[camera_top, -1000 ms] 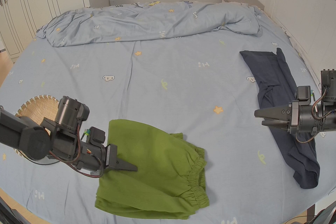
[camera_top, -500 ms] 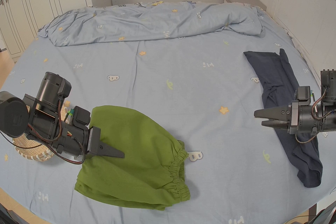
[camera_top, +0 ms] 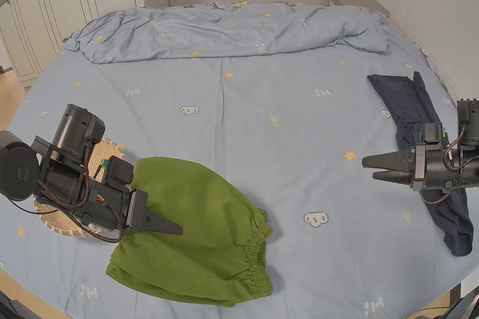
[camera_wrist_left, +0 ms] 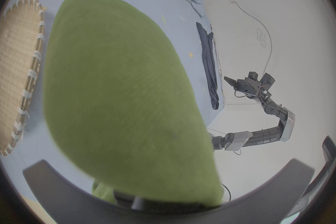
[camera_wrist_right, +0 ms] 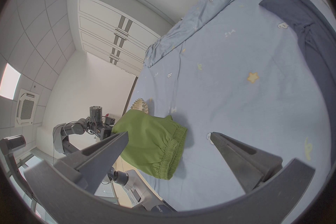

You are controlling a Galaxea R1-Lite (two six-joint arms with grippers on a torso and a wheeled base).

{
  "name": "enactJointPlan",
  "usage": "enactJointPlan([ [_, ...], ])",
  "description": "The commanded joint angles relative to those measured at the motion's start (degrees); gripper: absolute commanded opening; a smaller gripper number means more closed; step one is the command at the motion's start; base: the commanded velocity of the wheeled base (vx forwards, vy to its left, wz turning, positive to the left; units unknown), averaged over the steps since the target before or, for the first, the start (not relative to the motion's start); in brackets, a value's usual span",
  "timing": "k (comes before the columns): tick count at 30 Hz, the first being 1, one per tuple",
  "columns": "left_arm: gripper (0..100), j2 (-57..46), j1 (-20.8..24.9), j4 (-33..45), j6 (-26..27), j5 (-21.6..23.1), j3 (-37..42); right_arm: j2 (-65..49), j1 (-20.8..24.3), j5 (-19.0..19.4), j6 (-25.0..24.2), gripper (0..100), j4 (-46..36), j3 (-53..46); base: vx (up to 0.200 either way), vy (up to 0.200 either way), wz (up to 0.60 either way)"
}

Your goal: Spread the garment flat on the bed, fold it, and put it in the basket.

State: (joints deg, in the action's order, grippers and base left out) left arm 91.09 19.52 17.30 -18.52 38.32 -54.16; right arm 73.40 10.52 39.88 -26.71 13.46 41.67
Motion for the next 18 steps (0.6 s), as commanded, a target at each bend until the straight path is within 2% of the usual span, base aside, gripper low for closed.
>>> enactJointPlan([
  [1,0,-0.03,0.26,0.02,-0.03,0.01,0.11,0.08,0.03,0.03,-0.01,100,-0.01,-0.01,0.0,0.2,0.0],
  [8,0,-0.12,1.23,0.02,1.91,-0.79,0.64,0.08,0.03,0.03,-0.01,100,-0.01,-0.1,0.0,0.2,0.0],
  [13,0,-2.85,3.77,0.63,2.87,-4.3,-0.24,0.16,-0.15,0.03,-0.01,100,0.08,-0.1,0.0,0.0,0.0],
  [16,0,-3.81,4.48,1.07,2.96,-4.74,-1.56,0.16,-0.33,0.03,-0.01,100,0.08,-0.1,0.0,0.0,0.0],
  [18,0,-5.04,5.53,6.26,4.28,-4.83,-7.98,0.34,-0.59,-0.24,-0.01,100,0.08,-0.1,0.0,0.0,0.0],
])
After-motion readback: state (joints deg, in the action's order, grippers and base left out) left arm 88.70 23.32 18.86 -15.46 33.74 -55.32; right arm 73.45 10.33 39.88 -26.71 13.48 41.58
